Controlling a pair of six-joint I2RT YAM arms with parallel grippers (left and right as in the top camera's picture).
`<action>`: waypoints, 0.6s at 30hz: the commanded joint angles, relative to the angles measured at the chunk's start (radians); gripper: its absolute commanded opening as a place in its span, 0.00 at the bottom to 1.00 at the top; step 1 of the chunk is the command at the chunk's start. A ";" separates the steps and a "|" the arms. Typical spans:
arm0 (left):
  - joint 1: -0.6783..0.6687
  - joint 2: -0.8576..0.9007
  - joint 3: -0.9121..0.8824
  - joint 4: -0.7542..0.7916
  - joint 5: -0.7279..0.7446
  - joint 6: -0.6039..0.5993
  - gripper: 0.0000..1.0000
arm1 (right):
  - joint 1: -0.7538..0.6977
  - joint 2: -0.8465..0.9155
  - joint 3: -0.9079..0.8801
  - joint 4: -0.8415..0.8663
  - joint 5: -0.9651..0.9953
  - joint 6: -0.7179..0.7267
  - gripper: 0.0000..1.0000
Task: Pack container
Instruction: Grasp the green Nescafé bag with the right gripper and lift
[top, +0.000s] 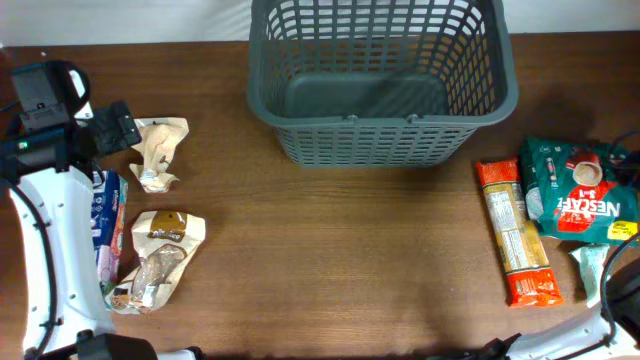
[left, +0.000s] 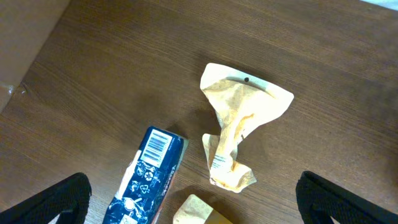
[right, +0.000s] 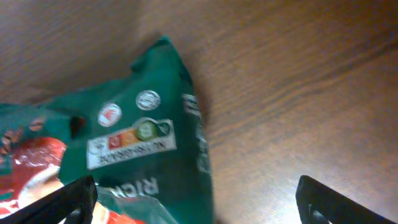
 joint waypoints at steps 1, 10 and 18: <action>0.005 0.018 0.008 0.000 0.011 0.016 1.00 | 0.019 0.003 0.013 0.007 -0.039 -0.010 0.99; 0.003 0.077 0.008 -0.011 0.015 0.016 1.00 | 0.021 0.017 0.011 -0.060 -0.264 -0.019 0.99; 0.003 0.082 0.008 -0.015 0.030 0.016 0.99 | 0.029 0.069 0.011 -0.066 -0.273 -0.008 0.99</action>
